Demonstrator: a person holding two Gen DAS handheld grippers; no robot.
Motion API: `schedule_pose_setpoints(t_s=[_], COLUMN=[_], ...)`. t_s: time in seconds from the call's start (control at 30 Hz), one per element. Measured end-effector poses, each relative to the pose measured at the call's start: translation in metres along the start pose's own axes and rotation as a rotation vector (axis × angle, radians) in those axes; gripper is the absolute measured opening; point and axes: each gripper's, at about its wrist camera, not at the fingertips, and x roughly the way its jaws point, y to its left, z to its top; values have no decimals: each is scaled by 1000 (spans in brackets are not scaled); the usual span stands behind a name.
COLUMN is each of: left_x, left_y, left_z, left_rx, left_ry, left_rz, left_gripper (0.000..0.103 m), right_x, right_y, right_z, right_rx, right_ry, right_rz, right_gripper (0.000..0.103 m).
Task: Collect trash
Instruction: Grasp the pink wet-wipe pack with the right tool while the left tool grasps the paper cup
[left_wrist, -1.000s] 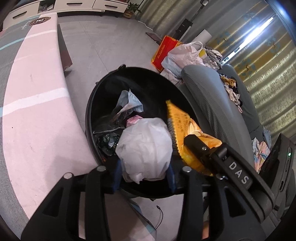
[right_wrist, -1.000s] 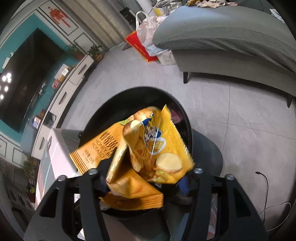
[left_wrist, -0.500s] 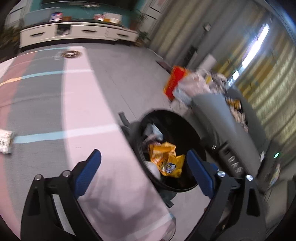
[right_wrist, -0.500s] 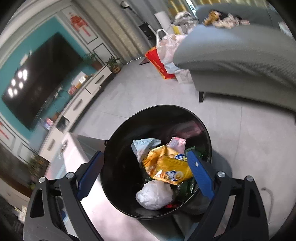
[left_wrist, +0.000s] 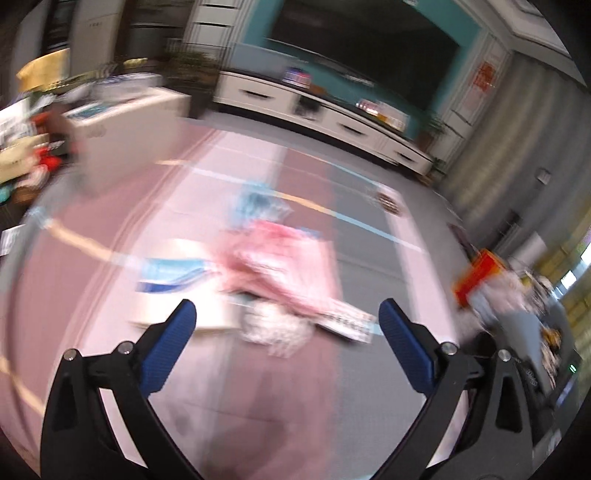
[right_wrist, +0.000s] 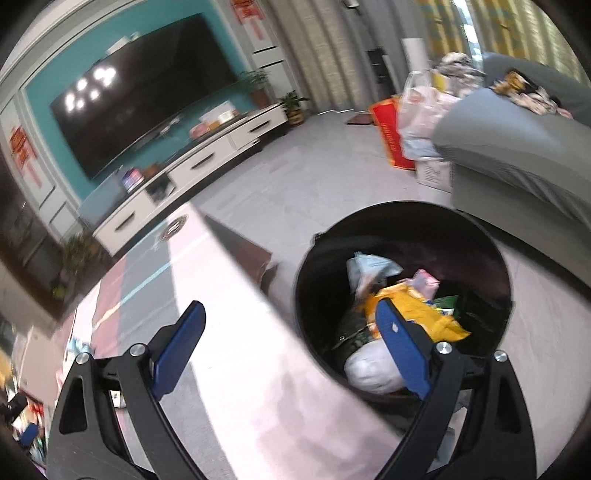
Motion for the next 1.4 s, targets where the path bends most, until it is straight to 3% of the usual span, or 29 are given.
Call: schedule_pose_setpoints(t_s=[0.1, 0.3, 0.47, 0.67, 0.8, 1.0, 1.13, 1.23, 1.3, 1.4], left_x=[6, 36, 54, 75, 85, 94, 97, 98, 97, 91], left_y=[57, 119, 114, 110, 108, 114, 112, 111, 110, 107], left_z=[11, 8, 15, 16, 13, 8, 7, 5, 3, 3], left_rx=[-65, -203, -173, -170, -166, -204, -196, -199, -219, -205], left_ry=[11, 47, 62, 117, 139, 181, 189, 203, 208, 184], left_rz=[78, 63, 50, -55, -84, -92, -112, -152, -193, -191], left_gripper=[99, 99, 99, 98, 83, 73, 68, 54, 39, 32], right_x=[5, 14, 17, 20, 32, 58, 75, 86, 92, 94], right_y=[20, 59, 96, 178, 235, 288, 303, 308, 309, 306], right_z=[-5, -20, -31, -43, -52, -76, -94, -104, -108, -112], right_rx=[-61, -183, -233, -332, -418, -488, -532, -549, -555, -534], right_ry=[26, 54, 112, 204, 254, 370, 399, 421, 430, 439], right_rz=[22, 9, 98, 316, 376, 429, 419, 422, 405, 420], right_gripper=[91, 91, 91, 91, 91, 78, 76, 70, 64, 55])
